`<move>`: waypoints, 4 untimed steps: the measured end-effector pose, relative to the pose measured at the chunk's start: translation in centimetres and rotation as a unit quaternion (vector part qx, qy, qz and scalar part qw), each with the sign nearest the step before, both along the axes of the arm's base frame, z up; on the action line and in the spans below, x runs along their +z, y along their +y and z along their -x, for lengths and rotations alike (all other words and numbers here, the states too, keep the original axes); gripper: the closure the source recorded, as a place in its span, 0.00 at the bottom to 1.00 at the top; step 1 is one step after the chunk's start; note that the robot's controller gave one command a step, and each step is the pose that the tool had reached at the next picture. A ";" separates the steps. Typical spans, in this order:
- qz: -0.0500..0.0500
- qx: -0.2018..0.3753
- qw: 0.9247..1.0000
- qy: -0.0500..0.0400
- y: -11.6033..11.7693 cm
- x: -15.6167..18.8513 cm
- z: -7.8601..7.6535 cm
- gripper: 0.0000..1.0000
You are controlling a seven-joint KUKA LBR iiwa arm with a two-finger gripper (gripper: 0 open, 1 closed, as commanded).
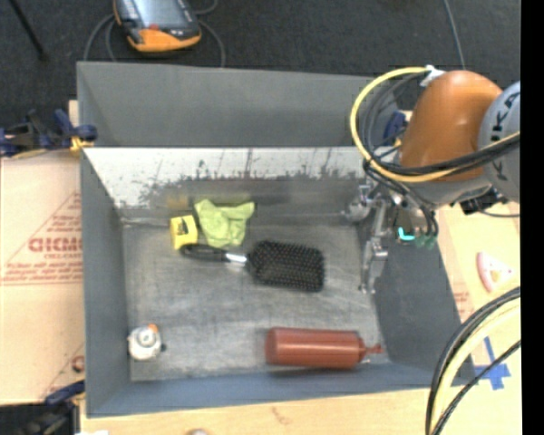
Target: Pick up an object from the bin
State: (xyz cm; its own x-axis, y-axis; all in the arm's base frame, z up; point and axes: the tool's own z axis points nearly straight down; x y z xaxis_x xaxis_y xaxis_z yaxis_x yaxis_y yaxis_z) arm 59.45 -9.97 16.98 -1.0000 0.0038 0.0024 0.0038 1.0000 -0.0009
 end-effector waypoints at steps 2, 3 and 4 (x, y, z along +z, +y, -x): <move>0.000 -0.046 0.999 -0.006 3.0 -4.8 -0.9 0.00; -0.001 -0.080 0.997 -0.001 6.1 -4.4 0.4 0.00; 0.000 -0.070 0.998 -0.005 7.8 -4.6 -0.1 0.00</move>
Offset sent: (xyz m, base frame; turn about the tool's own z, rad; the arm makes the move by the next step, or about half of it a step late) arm 0.0114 0.0593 -0.0998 0.1764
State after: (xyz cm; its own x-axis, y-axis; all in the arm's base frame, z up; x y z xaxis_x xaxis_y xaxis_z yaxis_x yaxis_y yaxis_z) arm 59.53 -2.14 12.35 -0.9895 0.1443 -0.0067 0.1443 0.9895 -0.0005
